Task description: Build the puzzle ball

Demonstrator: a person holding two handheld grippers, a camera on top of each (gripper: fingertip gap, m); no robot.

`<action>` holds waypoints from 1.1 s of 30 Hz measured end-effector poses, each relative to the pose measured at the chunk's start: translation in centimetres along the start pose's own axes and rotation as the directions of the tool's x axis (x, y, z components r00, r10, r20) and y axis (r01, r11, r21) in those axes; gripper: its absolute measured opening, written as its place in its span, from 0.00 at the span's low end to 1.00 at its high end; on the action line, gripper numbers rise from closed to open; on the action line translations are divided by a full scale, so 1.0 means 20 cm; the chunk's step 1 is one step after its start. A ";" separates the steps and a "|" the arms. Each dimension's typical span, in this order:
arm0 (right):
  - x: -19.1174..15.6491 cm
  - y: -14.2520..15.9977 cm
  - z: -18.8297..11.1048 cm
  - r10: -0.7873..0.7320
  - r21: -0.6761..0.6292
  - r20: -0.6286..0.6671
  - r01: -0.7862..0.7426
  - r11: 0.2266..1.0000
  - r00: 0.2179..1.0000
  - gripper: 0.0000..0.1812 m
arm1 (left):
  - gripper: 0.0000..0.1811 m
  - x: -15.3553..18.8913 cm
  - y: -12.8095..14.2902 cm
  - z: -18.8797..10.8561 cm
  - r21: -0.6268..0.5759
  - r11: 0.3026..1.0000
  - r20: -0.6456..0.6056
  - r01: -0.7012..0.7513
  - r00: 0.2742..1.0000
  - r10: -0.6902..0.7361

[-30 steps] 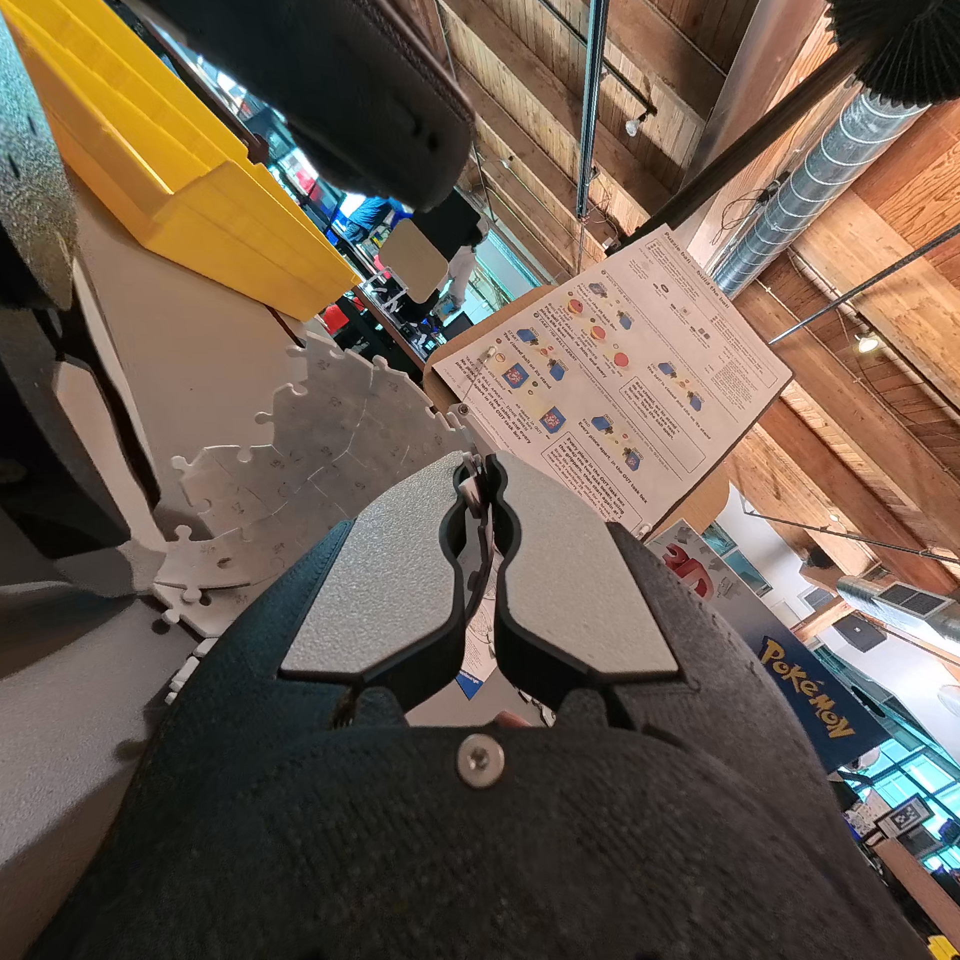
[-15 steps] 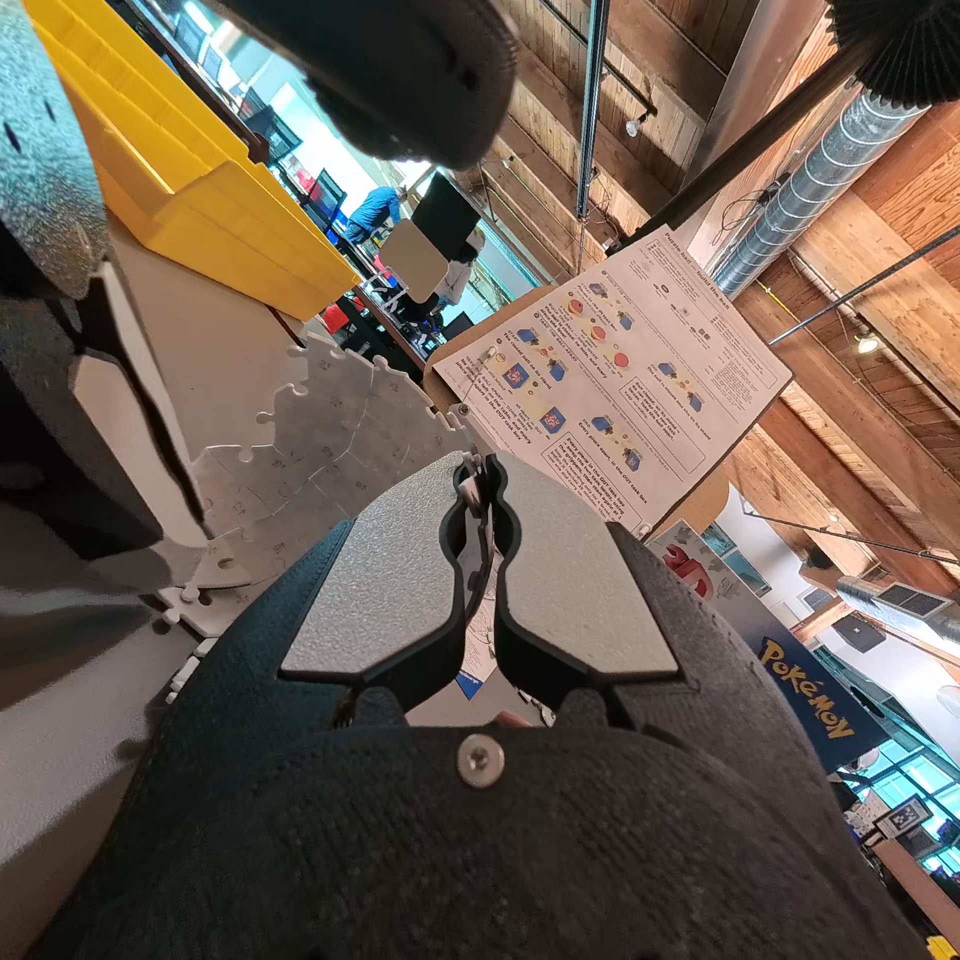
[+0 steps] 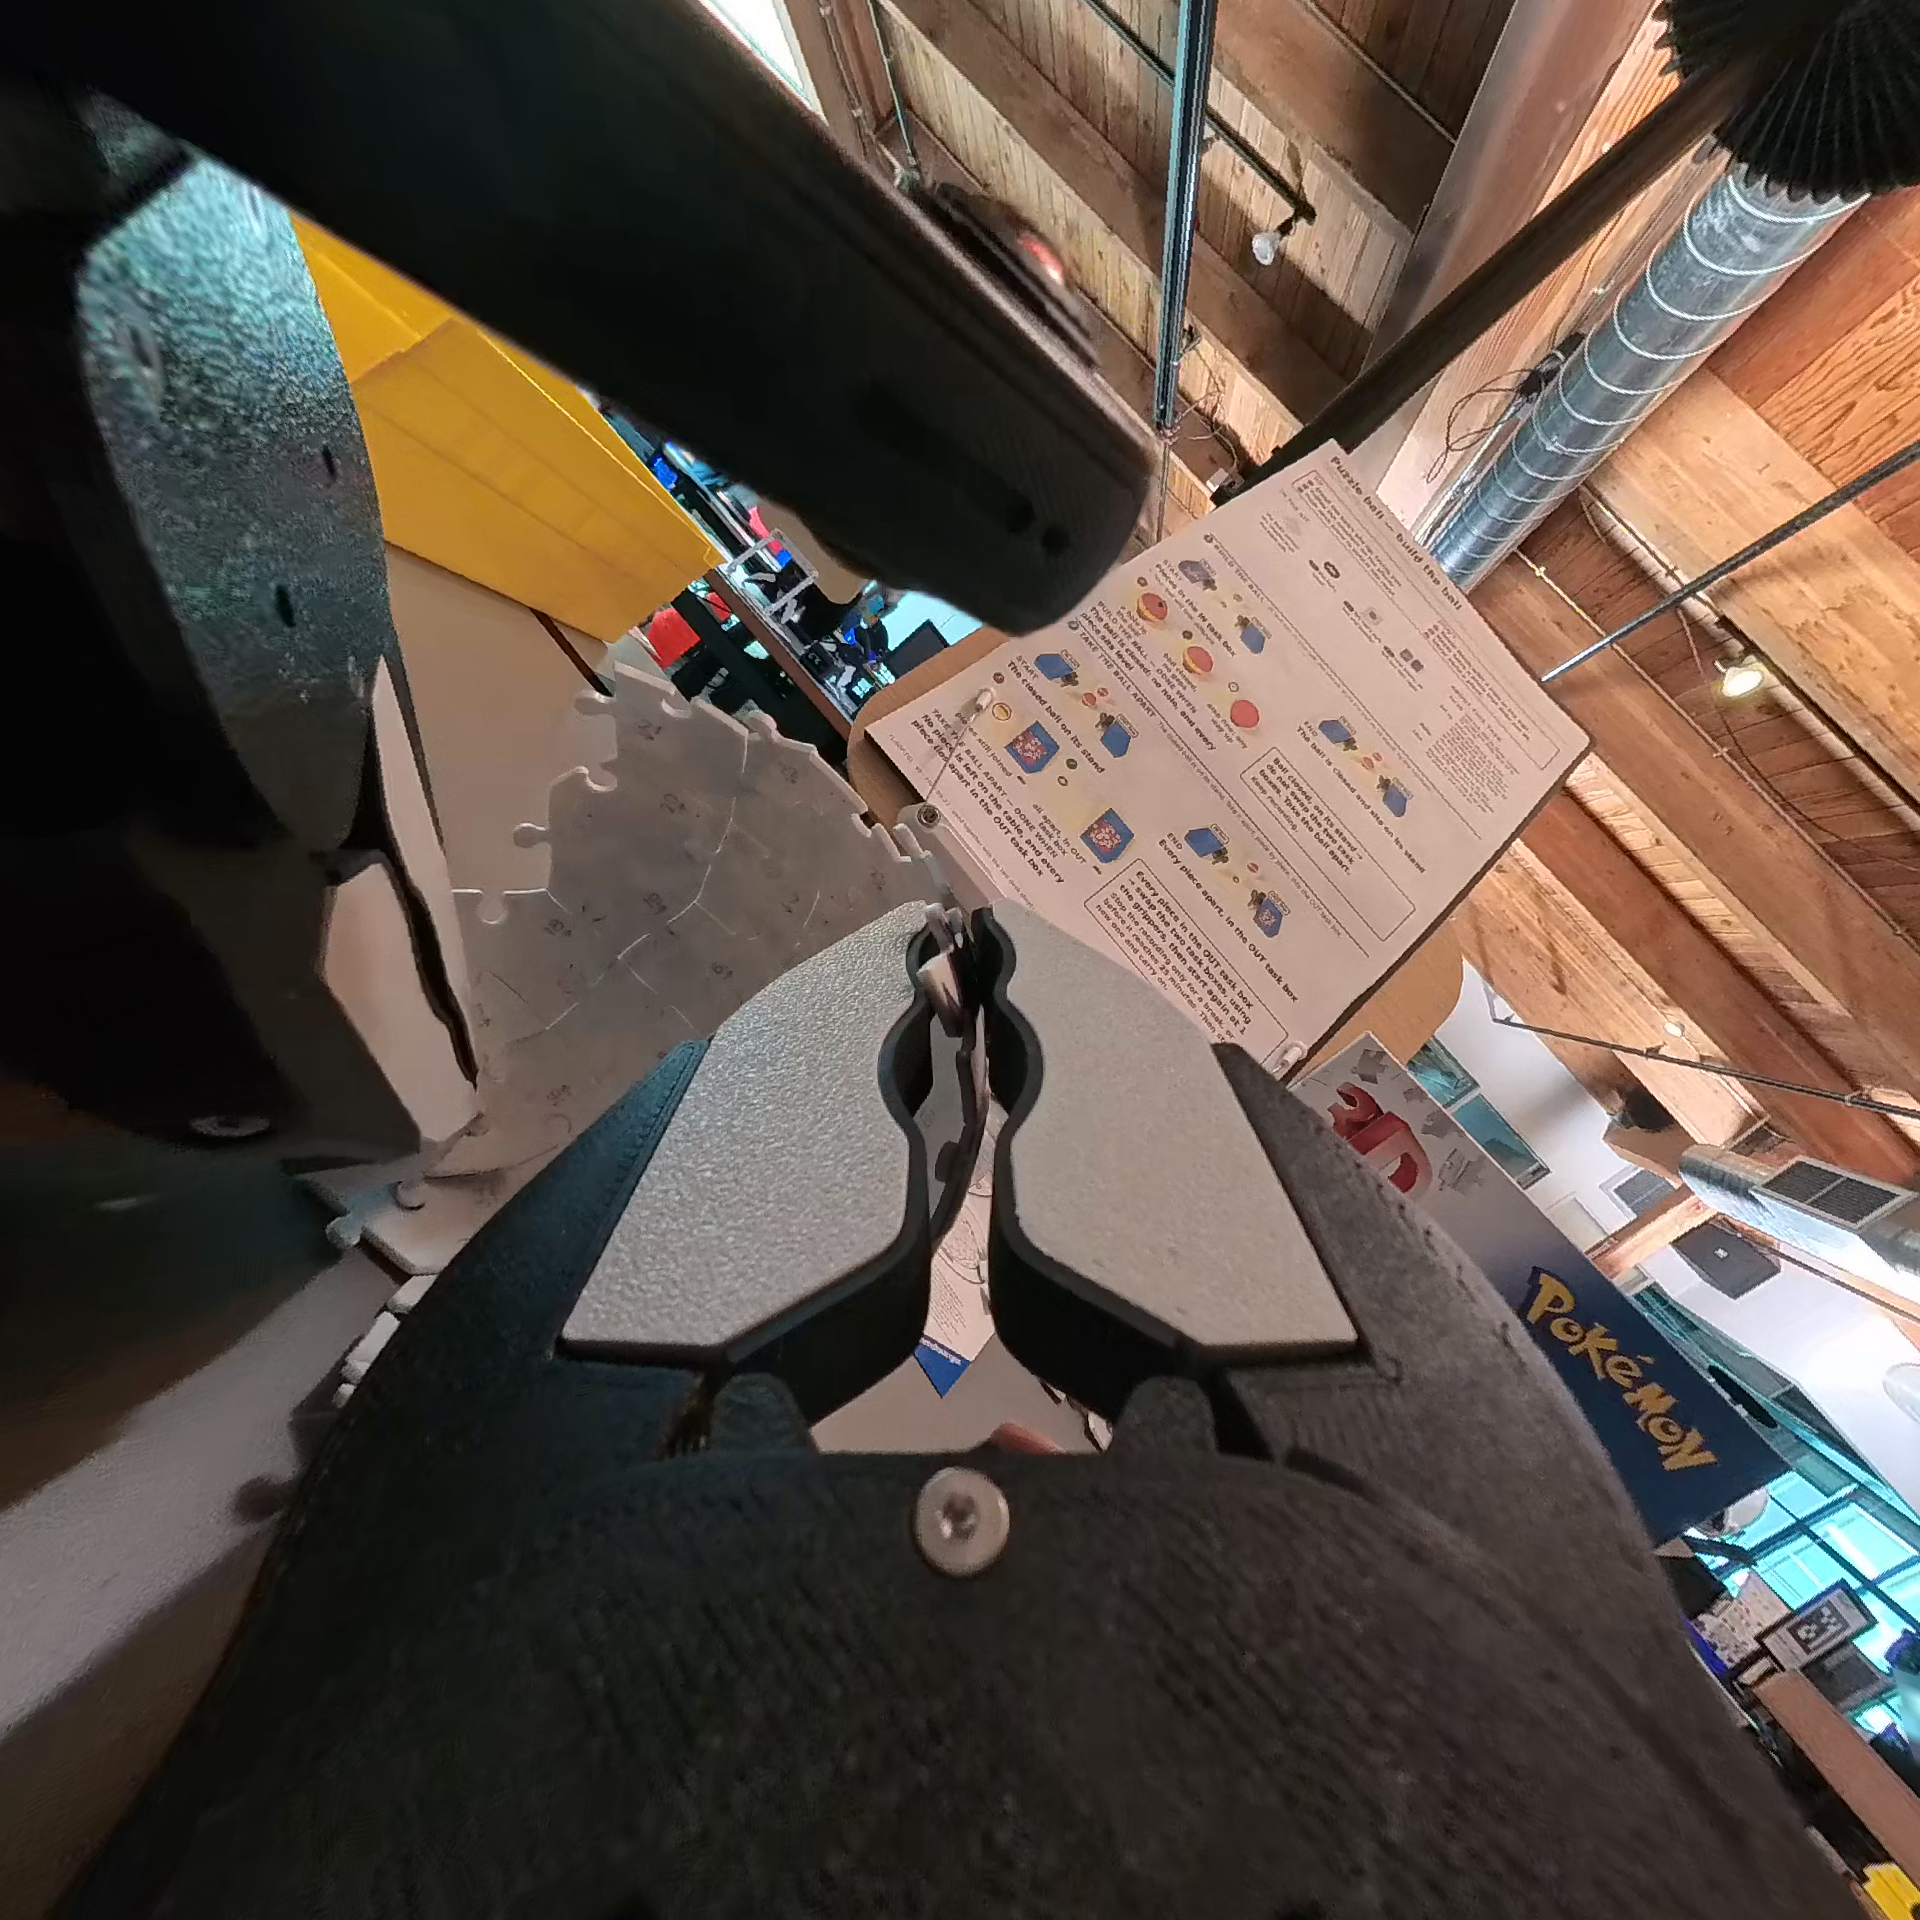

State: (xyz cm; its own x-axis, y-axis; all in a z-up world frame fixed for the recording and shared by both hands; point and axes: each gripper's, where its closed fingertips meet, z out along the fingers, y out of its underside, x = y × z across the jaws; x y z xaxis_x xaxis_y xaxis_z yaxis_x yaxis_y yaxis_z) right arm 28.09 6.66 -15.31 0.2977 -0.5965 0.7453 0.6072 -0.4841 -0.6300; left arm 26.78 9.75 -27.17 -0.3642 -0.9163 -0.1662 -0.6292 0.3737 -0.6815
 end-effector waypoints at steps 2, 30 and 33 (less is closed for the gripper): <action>0.00 0.00 0.00 0.000 0.000 -0.001 0.000 1.000 1.000 0.03 | 0.00 0.00 0.01 0.00 -0.019 0.999 0.002 0.031 1.000 -0.031; 0.00 0.00 0.00 -0.004 0.001 0.000 0.004 1.000 1.000 0.03 | 0.00 -0.06 0.09 -0.04 -0.045 0.996 0.068 0.083 0.994 -0.080; 0.00 0.00 0.00 -0.003 0.001 0.000 0.003 1.000 1.000 0.03 | 0.00 -0.07 0.09 -0.05 -0.048 0.995 0.079 0.085 0.994 -0.081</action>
State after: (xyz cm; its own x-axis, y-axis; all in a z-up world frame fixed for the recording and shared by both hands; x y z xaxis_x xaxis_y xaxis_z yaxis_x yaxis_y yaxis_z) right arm 28.08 6.64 -15.30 0.2958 -0.5950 0.7473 0.6092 -0.4851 -0.6273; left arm 25.46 11.89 -27.49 -0.2565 -0.9522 -0.1660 -0.6905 0.3007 -0.6579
